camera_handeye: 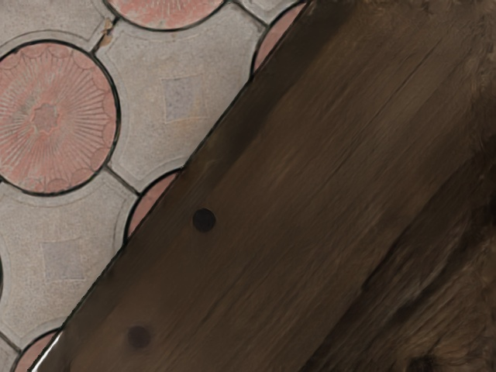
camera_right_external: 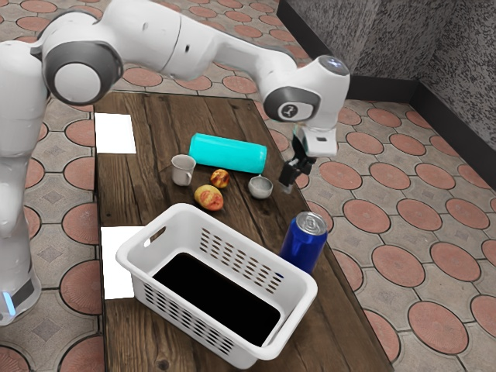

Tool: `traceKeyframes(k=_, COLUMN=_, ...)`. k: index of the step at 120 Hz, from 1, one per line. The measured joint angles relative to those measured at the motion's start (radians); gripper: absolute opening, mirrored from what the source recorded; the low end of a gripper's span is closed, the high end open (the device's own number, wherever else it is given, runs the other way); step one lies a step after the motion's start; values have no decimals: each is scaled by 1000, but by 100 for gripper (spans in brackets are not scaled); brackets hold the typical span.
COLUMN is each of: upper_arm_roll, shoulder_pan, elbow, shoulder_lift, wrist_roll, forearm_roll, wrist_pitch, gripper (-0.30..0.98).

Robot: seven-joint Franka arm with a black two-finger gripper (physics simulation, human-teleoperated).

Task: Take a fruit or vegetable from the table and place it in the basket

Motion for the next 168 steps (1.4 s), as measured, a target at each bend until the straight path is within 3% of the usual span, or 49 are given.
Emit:
traceKeyframes(k=10, upper_arm_roll=-8, shoulder_pan=0, elbow=-29, shoulder_lift=-18, wrist_roll=20, forearm_roll=-2, wrist_pitch=5, gripper=69)
traceKeyframes(k=44, upper_arm_roll=30, shoulder_pan=18, elbow=-326, shoulder_lift=-261, wrist_roll=65, forearm_roll=-17, wrist_pitch=22, gripper=69)
traceKeyframes(k=67, upper_arm_roll=-30, shoulder_pan=81, elbow=-377, shoulder_lift=-285, wrist_roll=84, forearm_roll=-29, wrist_pitch=25, gripper=69)
traceKeyframes(k=84, upper_arm_roll=-64, shoulder_pan=6, elbow=-447, shoulder_lift=-326, wrist_roll=94, forearm_roll=-43, wrist_pitch=24, gripper=69)
traceKeyframes(k=130, upper_arm_roll=-60, shoulder_pan=8, elbow=-521, shoulder_lift=-362, wrist_roll=107, forearm_roll=-53, wrist_pitch=33, gripper=69)
traceKeyframes(k=168, upper_arm_roll=-37, shoulder_pan=8, elbow=-618, shoulder_lift=-465, wrist_roll=107, forearm_roll=-54, wrist_pitch=17, gripper=69)
